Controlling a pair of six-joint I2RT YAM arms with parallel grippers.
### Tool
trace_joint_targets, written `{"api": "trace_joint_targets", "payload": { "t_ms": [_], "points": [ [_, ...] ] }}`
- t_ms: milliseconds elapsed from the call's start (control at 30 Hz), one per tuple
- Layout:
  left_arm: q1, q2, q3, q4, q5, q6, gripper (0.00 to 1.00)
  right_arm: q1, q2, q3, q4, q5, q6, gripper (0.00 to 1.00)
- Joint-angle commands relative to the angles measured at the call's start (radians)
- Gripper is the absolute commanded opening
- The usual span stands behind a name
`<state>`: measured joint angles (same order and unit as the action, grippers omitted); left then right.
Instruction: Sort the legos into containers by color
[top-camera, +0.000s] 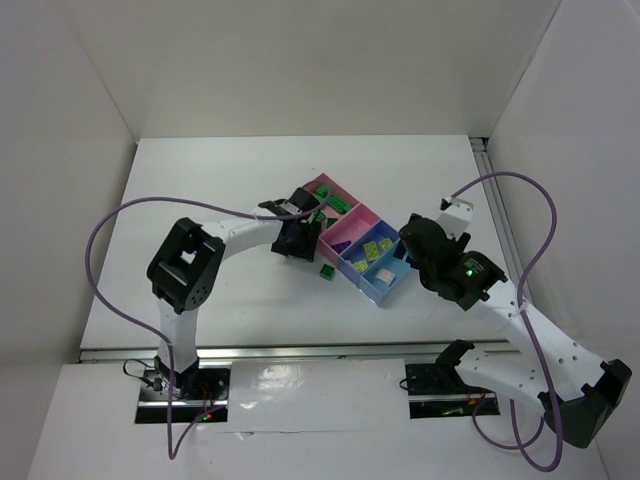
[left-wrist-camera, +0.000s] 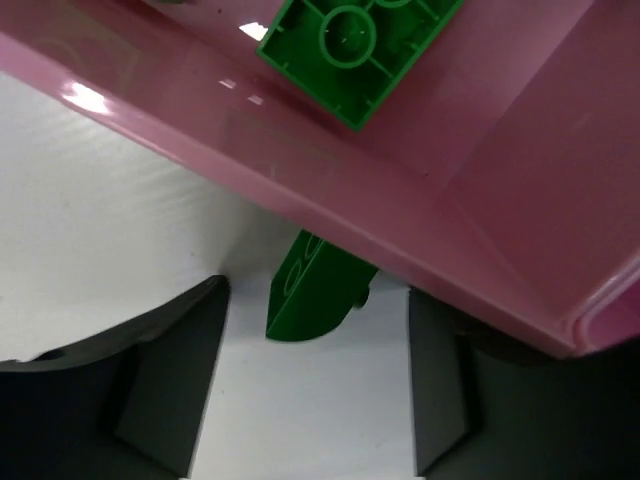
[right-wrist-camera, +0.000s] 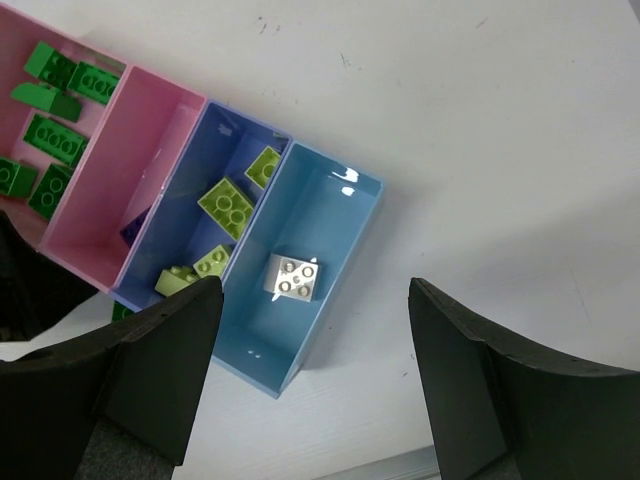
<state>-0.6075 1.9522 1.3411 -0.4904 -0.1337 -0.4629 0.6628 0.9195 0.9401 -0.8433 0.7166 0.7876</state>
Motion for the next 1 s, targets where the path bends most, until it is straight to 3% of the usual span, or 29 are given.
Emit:
{"api": "trace_joint_targets", "payload": {
  "t_ms": [0,67,100,133,233,533,733,800,833,867,900,967],
  "points": [
    [0.015,0.057,0.055,0.049,-0.007,0.029,0.73,-0.014,-0.004,0.005,0.039,0.011,-0.004,0.82],
    [0.015,0.068,0.065,0.059,-0.007,0.029,0.63,-0.014,-0.004,0.005,0.039,0.011,-0.013,0.82],
    [0.015,0.068,0.066,0.059,-0.007,0.029,0.55,-0.014,-0.004,0.005,0.039,0.011,-0.013,0.82],
    [0.015,0.068,0.066,0.059,-0.007,0.029,0.40,-0.014,0.005,0.005,0.039,0.011,-0.013,0.82],
    [0.015,0.019,0.055,0.036,-0.017,0.029,0.22,-0.014,0.005,0.005,0.049,0.011,-0.013,0.82],
    [0.024,-0.211,0.016,-0.062,0.002,0.009,0.16,-0.014,0.024,0.005,0.081,-0.008,-0.031,0.82],
    [0.025,-0.135,0.219,-0.100,0.051,0.009,0.16,-0.014,0.033,-0.004,0.090,-0.017,-0.031,0.82],
    [0.034,-0.073,0.333,-0.122,0.051,0.009,0.21,-0.014,0.033,-0.004,0.090,-0.017,-0.031,0.82],
    [0.034,-0.040,0.369,-0.122,0.040,0.000,0.29,-0.014,0.033,-0.004,0.079,-0.017,-0.031,0.82],
    [0.034,0.038,0.415,-0.140,0.025,-0.009,0.45,-0.014,0.033,-0.004,0.079,-0.017,-0.031,0.82],
    [0.034,0.080,0.531,-0.199,0.025,-0.010,0.69,-0.014,0.021,-0.004,0.070,-0.017,-0.031,0.82],
    [0.034,0.146,0.631,-0.264,0.013,-0.019,0.87,-0.014,0.021,-0.004,0.056,-0.017,-0.031,0.82]
  ]
}}
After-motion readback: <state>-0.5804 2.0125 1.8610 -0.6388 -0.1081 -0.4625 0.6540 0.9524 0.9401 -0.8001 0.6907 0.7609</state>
